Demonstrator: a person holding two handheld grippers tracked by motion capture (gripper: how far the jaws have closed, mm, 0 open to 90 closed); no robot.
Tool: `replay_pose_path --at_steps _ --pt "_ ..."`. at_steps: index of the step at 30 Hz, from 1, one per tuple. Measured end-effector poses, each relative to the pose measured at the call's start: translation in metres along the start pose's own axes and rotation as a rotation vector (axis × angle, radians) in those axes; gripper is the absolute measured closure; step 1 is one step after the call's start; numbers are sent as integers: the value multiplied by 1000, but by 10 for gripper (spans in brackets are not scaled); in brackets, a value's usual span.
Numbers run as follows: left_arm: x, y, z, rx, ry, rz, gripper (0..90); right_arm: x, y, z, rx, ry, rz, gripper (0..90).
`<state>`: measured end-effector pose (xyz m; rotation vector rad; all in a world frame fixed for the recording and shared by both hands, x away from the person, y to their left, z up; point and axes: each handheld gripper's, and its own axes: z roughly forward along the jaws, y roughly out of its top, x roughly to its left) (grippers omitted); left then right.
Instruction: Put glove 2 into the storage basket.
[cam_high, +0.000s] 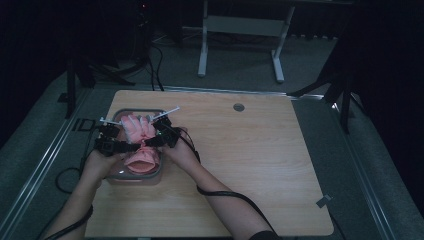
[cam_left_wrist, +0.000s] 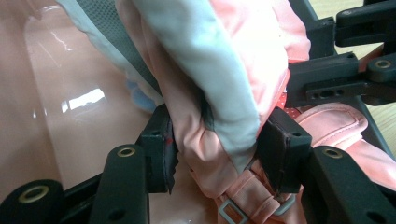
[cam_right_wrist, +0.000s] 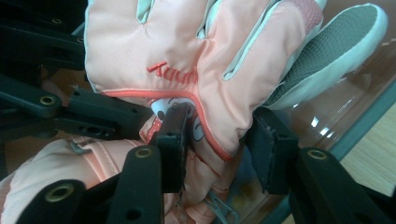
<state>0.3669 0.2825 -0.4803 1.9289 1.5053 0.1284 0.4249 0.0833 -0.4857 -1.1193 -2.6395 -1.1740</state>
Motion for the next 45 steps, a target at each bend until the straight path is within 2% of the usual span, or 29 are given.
replay_pose_path --at_steps 4,5,8,11,13,15,17,18,20,22,25,28,32,37,42,45 --pt "-1 0 0 -7 28 0 493 -2 2 -4 -12 0 -3 522" --pt "-2 1 0 -14 26 1 493 -3 2 -6 -23 6 -1 477" --pt "-4 1 0 -46 44 13 456 -3 4 -14 -70 11 -26 426" --pt "-6 1 -1 -111 75 16 376 -8 7 -22 -98 60 -16 368" --pt "-6 1 -3 -160 81 0 291 -14 7 -27 -101 84 1 333" --pt "-7 0 -6 -192 93 27 182 -18 7 -32 -101 128 3 265" --pt "-8 0 -10 -220 95 42 140 -22 6 -37 -106 162 -5 224" --pt "-8 0 -13 -238 93 45 139 -23 6 -39 -113 171 -13 222" --pt "-10 0 -18 -270 94 58 122 -24 5 -42 -112 160 -58 173" --pt "-14 0 -24 -280 96 78 86 -25 3 -48 -120 171 -78 167" --pt "-23 -1 -30 -287 103 120 86 -26 0 -56 -131 168 -118 154" --pt "-34 -2 -35 -284 98 160 86 -28 -4 -64 -139 167 -134 153" --pt "-51 -4 -42 -309 85 202 86 -31 -12 -73 -137 166 -145 152" --pt "-70 -9 -42 -313 13 232 86 -36 -21 -82 -132 152 -161 152" --pt "-85 -13 -39 -333 -42 236 86 -43 -31 -89 -126 148 -164 152" --pt "-96 -14 -35 -330 -32 282 86 -46 -34 -94 -134 146 -162 152"
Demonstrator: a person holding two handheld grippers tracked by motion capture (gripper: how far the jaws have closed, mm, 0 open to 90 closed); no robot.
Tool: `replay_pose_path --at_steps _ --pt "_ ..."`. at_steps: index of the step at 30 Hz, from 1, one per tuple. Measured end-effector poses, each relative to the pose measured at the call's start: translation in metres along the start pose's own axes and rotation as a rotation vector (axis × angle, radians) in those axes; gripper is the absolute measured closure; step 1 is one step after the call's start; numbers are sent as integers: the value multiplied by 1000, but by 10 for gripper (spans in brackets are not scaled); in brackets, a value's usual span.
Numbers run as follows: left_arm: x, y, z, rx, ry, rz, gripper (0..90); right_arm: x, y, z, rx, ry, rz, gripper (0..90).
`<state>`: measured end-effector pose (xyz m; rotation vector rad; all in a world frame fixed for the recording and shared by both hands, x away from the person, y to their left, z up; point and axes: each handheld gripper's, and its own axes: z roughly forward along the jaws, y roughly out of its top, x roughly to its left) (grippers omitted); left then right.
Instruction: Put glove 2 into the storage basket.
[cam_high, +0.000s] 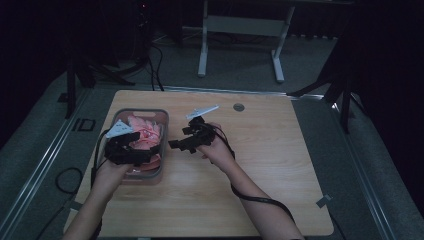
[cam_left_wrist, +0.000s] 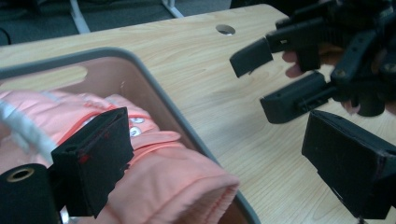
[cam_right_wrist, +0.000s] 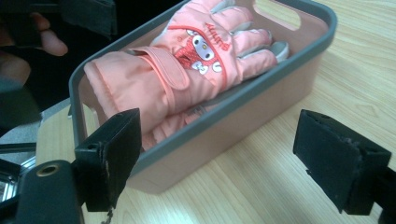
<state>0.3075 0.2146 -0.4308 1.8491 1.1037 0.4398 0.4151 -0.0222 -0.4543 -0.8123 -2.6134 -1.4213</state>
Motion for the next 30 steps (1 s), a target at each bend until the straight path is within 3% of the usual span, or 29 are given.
replay_pose_path --at_steps 2,6,10,22,28,30 --pt "-9 0 3 -9 -24 10 86 -1 -2 -3 -1 -2 2 152" --pt "-23 1 5 -35 -29 53 86 -4 -9 -8 5 -12 -6 152" --pt "-38 1 9 -41 -71 85 86 -6 -16 -13 10 -23 -12 152" --pt "-70 -9 27 -42 -154 114 86 -13 -46 -27 8 -45 2 153" --pt "-81 -16 37 -17 -185 137 86 -17 -60 -32 7 -56 2 153" --pt "-86 -19 41 -16 -212 136 86 -21 -69 -36 13 -63 9 153"
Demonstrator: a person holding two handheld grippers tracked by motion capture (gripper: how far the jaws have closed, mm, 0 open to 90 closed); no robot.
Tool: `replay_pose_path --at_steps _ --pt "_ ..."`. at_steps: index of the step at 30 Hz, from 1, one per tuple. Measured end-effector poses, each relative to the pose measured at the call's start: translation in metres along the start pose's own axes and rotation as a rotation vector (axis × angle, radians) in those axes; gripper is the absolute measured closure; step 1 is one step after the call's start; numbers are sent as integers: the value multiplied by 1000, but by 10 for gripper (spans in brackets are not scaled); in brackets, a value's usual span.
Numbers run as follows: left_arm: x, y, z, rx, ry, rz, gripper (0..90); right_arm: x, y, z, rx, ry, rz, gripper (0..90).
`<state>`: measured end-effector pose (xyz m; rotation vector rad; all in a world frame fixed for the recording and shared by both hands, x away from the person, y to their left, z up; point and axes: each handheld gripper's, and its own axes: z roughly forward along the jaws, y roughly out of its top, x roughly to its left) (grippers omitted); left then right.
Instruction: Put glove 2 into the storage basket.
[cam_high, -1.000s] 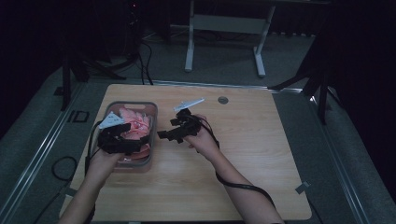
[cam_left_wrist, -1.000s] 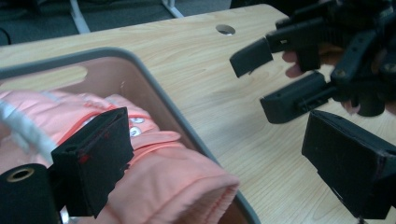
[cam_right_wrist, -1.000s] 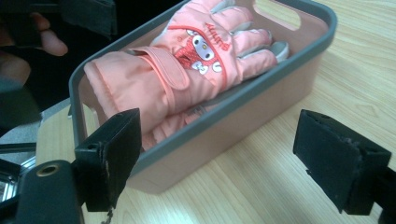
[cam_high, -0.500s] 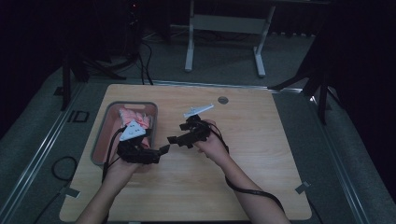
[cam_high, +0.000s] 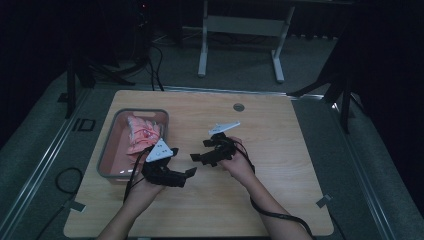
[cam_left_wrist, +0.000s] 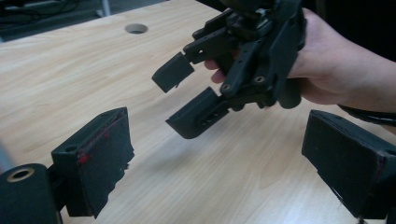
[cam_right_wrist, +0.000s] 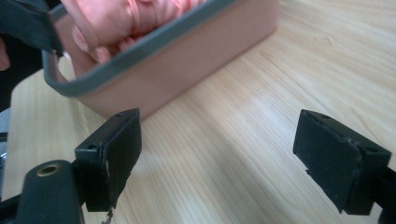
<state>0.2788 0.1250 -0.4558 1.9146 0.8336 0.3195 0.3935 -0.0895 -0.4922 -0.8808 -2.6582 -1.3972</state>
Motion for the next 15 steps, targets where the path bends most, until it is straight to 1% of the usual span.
replay_pose_path --at_steps 3,4,8,10,11,15 --pt "-6 -3 6 -5 -28 7 86 -3 -8 -3 3 -5 6 153" --pt "-9 -4 9 5 -40 13 86 -3 -10 -4 5 -8 5 153" --pt "-16 -8 16 27 -58 45 86 -3 -23 -7 20 -14 -21 153" --pt "-18 -10 20 29 -79 35 86 -4 -28 -8 15 -7 -29 152" --pt "-20 -11 23 33 -88 27 86 -3 -31 -8 17 -12 -34 152" --pt "-26 -18 33 57 -111 44 86 -3 -41 -9 19 -6 -53 151"
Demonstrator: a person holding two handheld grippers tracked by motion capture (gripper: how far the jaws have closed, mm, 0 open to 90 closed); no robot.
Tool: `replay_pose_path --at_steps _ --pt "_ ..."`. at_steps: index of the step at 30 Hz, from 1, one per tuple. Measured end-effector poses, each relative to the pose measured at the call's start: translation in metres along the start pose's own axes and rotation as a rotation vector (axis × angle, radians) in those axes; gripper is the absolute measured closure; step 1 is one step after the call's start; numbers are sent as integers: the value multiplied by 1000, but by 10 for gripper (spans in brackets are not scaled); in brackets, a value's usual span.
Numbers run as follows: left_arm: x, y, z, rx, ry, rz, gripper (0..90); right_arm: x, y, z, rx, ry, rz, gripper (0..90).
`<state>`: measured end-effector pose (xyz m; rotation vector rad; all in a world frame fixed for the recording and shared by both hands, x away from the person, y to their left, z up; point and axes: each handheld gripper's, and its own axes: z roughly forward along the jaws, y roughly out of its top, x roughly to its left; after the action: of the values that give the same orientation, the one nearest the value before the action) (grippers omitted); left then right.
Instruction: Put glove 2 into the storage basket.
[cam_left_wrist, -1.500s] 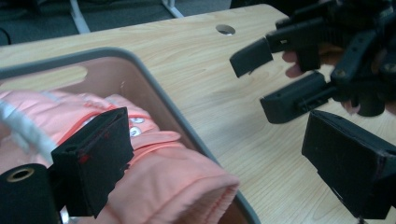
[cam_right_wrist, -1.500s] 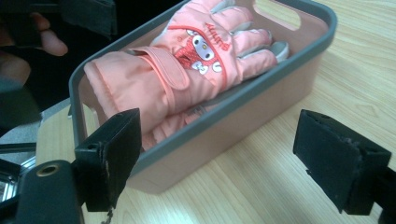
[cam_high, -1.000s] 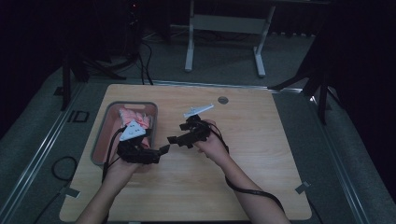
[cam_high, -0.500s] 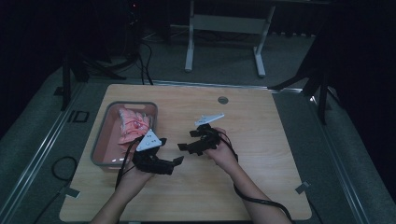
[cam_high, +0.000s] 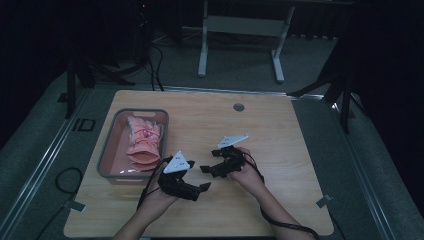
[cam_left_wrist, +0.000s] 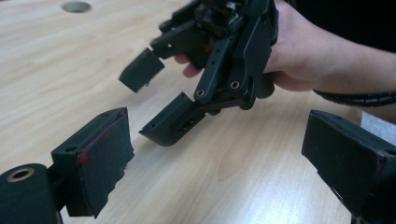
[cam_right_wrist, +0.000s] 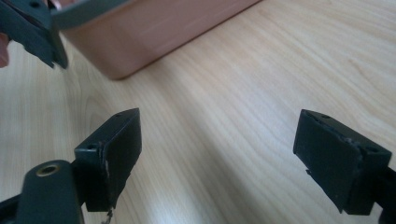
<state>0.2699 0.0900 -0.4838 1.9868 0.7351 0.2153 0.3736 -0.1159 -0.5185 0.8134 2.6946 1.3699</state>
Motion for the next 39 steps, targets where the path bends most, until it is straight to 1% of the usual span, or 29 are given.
replay_pose_path --at_steps 4,5,9,11,13,14,15,18,20,23,24,26,28,30,34,39 --pt "-7 -6 11 25 -24 24 86 1 -10 -2 -2 7 -7 151" --pt "-9 -7 14 29 -29 28 86 1 -13 -3 -3 1 -12 151" --pt "-14 -13 24 22 -51 33 86 2 -23 -7 -14 2 -14 151" --pt "-16 -16 30 27 -57 38 86 1 -28 -8 -7 9 -10 150" --pt "-17 -18 33 32 -58 44 86 1 -30 -8 -3 9 -13 150" --pt "-19 -22 38 39 -58 53 86 2 -33 -8 2 4 -18 150" --pt "-19 -23 40 41 -58 52 86 1 -37 -9 5 7 -16 143" --pt "-22 -28 45 49 -74 57 86 2 -44 -11 8 0 -15 143" --pt "-24 -31 49 54 -80 72 86 1 -49 -12 12 -3 -16 143" --pt "-28 -35 53 69 -79 97 86 1 -56 -15 7 -5 -15 142" --pt "-29 -36 54 66 -76 105 86 1 -58 -16 1 -6 -17 142" --pt "-30 -38 56 64 -57 121 85 1 -63 -18 -12 -4 -19 143" --pt "-31 -40 57 69 -63 117 85 2 -66 -20 -25 -13 -34 143" --pt "-31 -42 58 78 -63 121 85 2 -67 -22 -41 -16 -39 143" --pt "-33 -44 58 75 -67 123 86 0 -69 -22 -37 -34 -39 143" --pt "-34 -46 59 87 -64 131 86 -1 -68 -21 -39 -39 -37 142"
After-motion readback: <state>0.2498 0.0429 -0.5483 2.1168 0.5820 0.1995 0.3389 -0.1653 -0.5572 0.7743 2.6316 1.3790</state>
